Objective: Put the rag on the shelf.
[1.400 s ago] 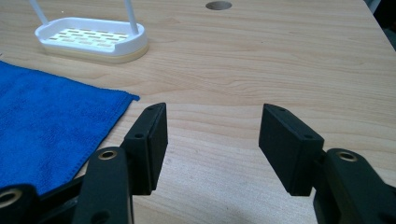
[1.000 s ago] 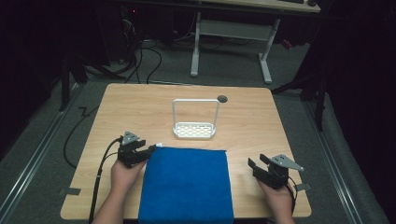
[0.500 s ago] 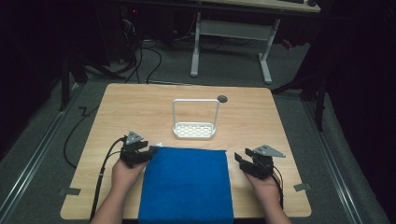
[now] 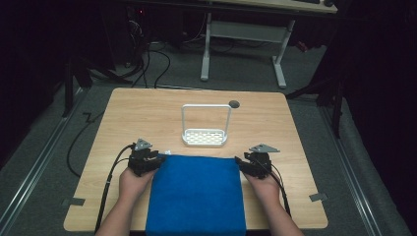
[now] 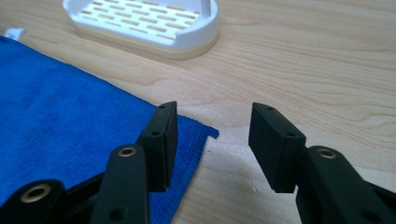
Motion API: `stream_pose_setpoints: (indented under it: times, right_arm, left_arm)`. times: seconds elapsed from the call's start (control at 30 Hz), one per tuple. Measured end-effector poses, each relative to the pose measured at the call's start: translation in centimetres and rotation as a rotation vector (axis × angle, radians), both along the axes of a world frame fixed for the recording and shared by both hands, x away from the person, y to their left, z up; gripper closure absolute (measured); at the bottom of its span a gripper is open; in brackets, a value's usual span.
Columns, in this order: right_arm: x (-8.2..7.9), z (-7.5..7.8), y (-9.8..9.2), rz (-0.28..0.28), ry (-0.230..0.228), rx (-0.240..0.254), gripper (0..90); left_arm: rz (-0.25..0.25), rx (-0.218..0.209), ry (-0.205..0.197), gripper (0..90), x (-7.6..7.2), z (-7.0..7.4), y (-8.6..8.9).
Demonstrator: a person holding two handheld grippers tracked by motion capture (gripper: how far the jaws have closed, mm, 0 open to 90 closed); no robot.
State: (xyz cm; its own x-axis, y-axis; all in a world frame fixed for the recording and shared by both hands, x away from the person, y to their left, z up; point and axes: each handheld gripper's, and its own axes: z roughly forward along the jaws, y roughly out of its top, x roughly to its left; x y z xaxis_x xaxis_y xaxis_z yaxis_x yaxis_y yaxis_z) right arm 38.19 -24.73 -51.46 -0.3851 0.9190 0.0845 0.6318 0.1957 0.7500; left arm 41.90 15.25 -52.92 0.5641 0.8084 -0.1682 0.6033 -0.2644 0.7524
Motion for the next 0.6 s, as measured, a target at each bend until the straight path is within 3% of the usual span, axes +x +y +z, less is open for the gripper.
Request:
stream_pose_setpoints:
  times: [0.3, 0.47, 0.6]
  right_arm:
    - [1.0, -0.9, 0.9, 0.003, 0.031, -0.006, 56.0]
    - [1.1, -1.3, 1.5, 0.002, 0.043, -0.026, 57.0]
    - [1.0, -1.3, 1.7, 0.008, 0.039, -0.027, 62.6]
  left_arm:
    - [-0.005, -0.001, 0.004, 60.1, -0.1, -0.1, 0.1]
    - [-0.014, 0.017, 0.006, 66.7, -0.2, -0.3, -0.1]
    - [-0.019, 0.024, 0.007, 69.8, -0.3, -0.3, -0.2]
